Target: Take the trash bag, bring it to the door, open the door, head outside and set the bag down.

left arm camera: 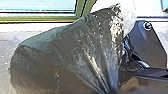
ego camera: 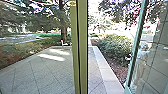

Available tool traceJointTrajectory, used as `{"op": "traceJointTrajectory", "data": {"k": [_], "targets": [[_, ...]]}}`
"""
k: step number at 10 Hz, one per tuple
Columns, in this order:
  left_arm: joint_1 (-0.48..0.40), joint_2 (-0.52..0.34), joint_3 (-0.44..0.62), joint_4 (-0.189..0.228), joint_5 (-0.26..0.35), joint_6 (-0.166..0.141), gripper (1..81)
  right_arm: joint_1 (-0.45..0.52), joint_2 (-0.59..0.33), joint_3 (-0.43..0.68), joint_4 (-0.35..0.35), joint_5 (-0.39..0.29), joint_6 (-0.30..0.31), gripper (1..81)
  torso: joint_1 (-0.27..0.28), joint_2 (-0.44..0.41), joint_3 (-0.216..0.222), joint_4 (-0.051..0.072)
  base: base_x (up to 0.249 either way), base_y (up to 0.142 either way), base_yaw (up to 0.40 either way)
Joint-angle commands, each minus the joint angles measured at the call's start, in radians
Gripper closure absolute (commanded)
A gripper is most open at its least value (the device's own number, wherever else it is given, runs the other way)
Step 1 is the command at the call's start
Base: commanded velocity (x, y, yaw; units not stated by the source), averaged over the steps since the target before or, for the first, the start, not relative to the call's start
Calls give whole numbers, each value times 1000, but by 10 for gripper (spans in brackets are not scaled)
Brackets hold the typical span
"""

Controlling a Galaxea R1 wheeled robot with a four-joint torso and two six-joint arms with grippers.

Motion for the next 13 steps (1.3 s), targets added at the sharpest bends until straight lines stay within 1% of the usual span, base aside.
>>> {"op": "traceJointTrajectory", "data": {"k": [1, 8, 10, 11, 13], "targets": [[-57, -5, -2, 9, 54, 2, 811, 59, 8, 6, -7, -48, -5, 10, 0, 0, 0, 0, 0, 0, -174], [-57, -9, 0, 6, 54, 4, 811, 64, 10, 6, -9, -48, -5, 10, 0, 0, 0, 0, 0, 0, -151], [-57, -9, 0, 6, 54, 4, 811, 64, 10, 6, -9, -48, -5, 10, 0, 0, 0, 0, -66, 0, 0], [-57, -9, 0, -1, 52, 4, 811, 64, 10, 6, -9, -48, -5, 10, 0, 0, 0, 0, 0, 0, 0], [-57, -8, 0, 1, 52, 4, 811, 64, 10, 6, -7, -48, -5, 10, 0, 0, 0, 0, 0, 0, 0]]}}
